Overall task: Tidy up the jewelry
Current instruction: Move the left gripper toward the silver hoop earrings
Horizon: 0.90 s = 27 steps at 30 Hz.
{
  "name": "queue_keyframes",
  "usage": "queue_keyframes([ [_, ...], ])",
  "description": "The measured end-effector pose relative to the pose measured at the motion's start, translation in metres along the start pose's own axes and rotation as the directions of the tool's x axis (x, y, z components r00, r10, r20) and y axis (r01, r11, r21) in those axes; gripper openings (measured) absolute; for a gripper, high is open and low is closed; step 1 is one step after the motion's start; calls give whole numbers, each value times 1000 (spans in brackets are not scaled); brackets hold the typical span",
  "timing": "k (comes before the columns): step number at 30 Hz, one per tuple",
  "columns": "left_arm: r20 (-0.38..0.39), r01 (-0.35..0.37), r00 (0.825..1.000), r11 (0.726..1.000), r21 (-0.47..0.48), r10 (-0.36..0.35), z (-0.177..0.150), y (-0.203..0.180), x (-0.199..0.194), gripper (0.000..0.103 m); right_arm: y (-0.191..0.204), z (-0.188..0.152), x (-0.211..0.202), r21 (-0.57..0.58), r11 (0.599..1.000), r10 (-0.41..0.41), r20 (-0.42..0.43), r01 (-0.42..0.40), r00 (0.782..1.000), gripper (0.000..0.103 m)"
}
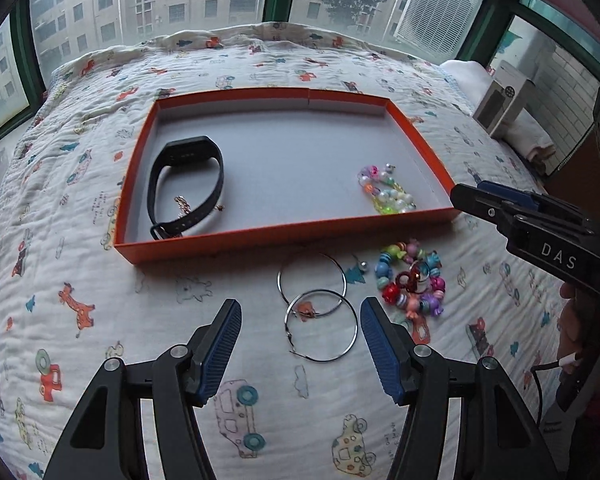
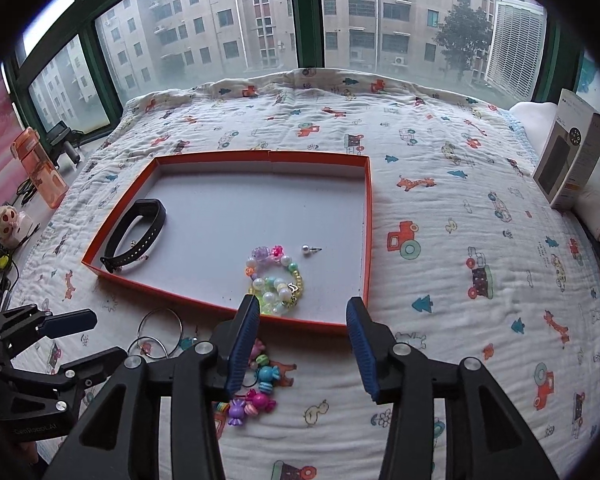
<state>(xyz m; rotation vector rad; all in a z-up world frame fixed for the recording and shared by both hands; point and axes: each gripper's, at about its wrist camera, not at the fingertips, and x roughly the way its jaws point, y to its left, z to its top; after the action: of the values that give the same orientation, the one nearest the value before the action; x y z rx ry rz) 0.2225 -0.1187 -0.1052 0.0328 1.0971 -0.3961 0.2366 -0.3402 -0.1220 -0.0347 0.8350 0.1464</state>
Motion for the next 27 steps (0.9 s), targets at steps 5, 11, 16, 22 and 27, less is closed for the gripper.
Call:
queue_keyframes([
  [5,-33,-10,999,999,39,11,-9,-12,14,66,-2,-11,-5,-24,1000,-4,-3,4,1000,50],
  [11,-62,-18,998,998,62,22,-11,-17,27,66,-9,-20,-3,-1,1000,15,-16,-15,1000,50],
  [16,-54,-51,997,994,92,56,-10,-21,34,66,-13,-23,0,8,1000,24,-23,-24,999,50],
  [22,-44,-66,996,991,117,71,-8,-25,38,66,-16,-24,0,20,999,35,-23,-35,999,50],
  [27,-33,-79,996,988,130,84,-9,-26,39,63,-15,-27,0,17,999,46,-29,-46,999,50],
])
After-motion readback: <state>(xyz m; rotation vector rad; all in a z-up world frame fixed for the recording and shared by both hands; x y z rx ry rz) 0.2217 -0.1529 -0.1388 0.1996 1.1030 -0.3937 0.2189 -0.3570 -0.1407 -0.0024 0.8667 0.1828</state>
